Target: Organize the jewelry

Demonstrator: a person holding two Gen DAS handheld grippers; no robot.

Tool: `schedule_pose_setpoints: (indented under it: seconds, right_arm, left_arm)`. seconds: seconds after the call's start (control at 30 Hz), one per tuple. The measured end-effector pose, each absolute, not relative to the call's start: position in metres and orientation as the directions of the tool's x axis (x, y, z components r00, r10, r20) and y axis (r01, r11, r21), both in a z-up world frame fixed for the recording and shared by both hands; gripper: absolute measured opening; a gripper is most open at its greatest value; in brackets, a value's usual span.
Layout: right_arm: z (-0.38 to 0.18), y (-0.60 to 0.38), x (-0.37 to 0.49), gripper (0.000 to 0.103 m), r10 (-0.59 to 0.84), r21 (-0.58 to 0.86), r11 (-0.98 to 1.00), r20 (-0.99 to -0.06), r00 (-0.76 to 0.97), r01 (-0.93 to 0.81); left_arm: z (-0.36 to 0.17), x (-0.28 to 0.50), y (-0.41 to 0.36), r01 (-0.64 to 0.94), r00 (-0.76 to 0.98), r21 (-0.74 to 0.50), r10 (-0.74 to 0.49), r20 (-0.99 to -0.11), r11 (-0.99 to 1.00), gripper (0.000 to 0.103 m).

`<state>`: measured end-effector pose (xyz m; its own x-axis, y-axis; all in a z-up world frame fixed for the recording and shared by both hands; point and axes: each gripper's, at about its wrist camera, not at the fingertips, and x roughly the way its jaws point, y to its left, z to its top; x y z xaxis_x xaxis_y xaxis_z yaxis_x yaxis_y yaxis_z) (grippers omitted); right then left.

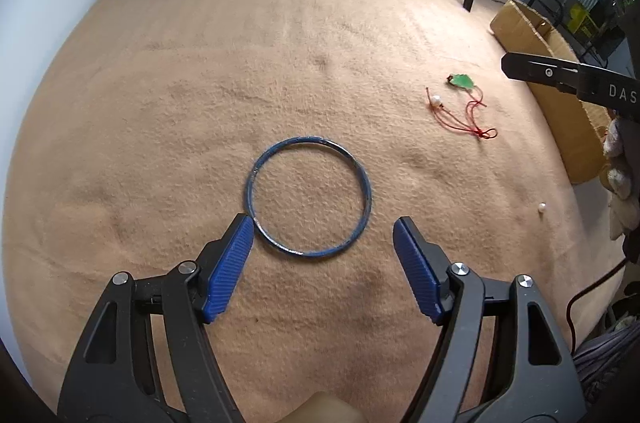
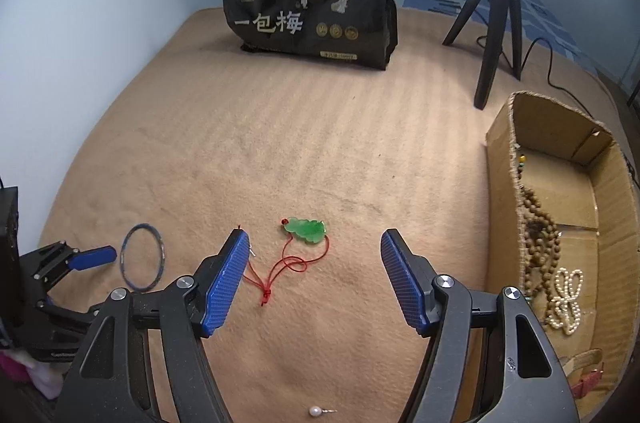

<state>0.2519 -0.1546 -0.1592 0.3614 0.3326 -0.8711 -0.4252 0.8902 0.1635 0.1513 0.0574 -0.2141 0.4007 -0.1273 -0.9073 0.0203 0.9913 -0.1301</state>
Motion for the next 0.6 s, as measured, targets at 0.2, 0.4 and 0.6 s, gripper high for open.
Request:
schedule_pose_setpoints:
  seconds: [0.2,0.4,0.6]
  right_arm:
    - [-0.173,-0.145,0.257,0.068,0.311,0.139,0.885,-0.886,0.343,-0.443]
    - [-0.187,-0.135,0.258,0.068,0.275,0.087,0.883,-0.892,0.358,-0.461]
    - [-0.197,-0.127,0.261,0.065,0.247,0.042,0.878,-0.893,0.376,-0.477]
  left_arm:
    - [-0.222,0.157,0.06,-0.015,0.392,-0.131,-0.114,-0.913,0.991,0.077]
    - [-0.224,0.159,0.061,-0.013,0.4,-0.113,-0.098,-0.911,0.994,0.077]
    - [-0.223,0.159,0.062,-0.014,0.4,-0.114,-0.099,-0.911,0.993,0.077]
